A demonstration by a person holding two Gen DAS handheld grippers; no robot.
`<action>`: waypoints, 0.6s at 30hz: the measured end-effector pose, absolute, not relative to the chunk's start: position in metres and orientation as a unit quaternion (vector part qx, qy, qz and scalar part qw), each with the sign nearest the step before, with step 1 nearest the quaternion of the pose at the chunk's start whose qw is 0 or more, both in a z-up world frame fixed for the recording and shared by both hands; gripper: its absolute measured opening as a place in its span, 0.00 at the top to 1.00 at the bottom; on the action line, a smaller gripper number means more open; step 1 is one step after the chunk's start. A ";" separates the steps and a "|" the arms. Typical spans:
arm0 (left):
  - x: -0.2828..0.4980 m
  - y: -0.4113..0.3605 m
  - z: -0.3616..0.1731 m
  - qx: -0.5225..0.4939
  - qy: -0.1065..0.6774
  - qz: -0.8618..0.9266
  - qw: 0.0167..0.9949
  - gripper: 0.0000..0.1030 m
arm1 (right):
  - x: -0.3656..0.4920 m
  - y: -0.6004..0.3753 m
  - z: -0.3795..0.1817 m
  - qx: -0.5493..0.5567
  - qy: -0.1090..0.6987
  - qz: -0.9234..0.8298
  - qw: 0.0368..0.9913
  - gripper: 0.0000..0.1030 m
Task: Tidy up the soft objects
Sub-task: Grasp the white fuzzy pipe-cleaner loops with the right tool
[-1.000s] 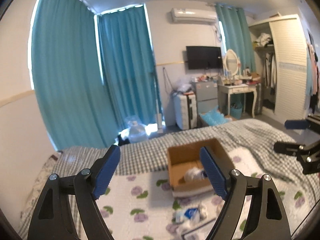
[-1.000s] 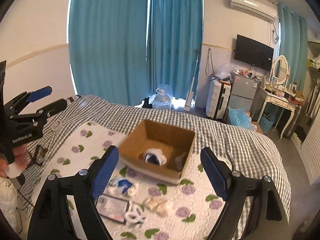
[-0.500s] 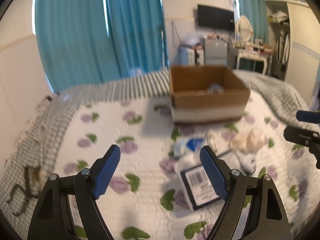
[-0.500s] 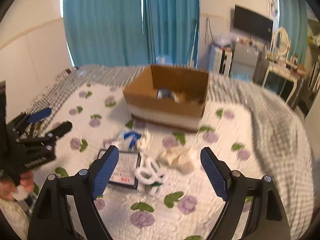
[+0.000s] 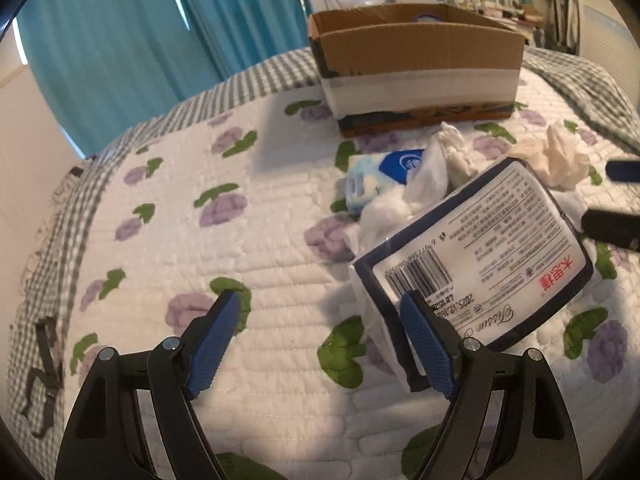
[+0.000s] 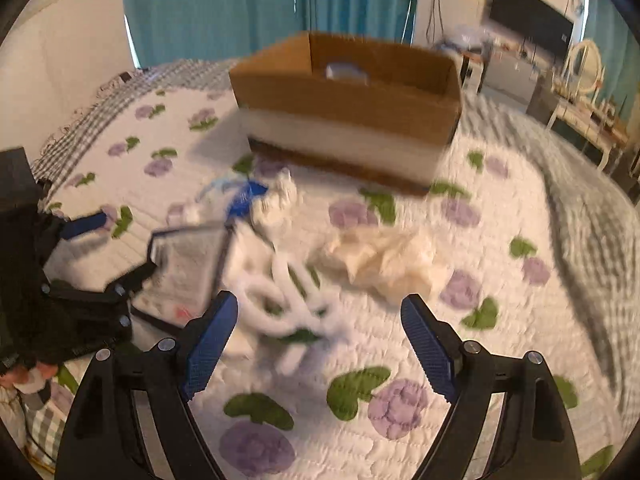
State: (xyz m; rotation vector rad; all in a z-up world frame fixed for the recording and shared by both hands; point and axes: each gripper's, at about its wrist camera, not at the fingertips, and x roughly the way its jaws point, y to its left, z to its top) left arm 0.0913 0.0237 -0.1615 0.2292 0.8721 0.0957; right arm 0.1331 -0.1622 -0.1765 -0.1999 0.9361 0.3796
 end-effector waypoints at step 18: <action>0.066 0.027 -0.156 0.000 0.449 -0.009 0.893 0.19 | 0.133 -0.184 -0.178 -0.025 0.431 0.209 0.878 0.55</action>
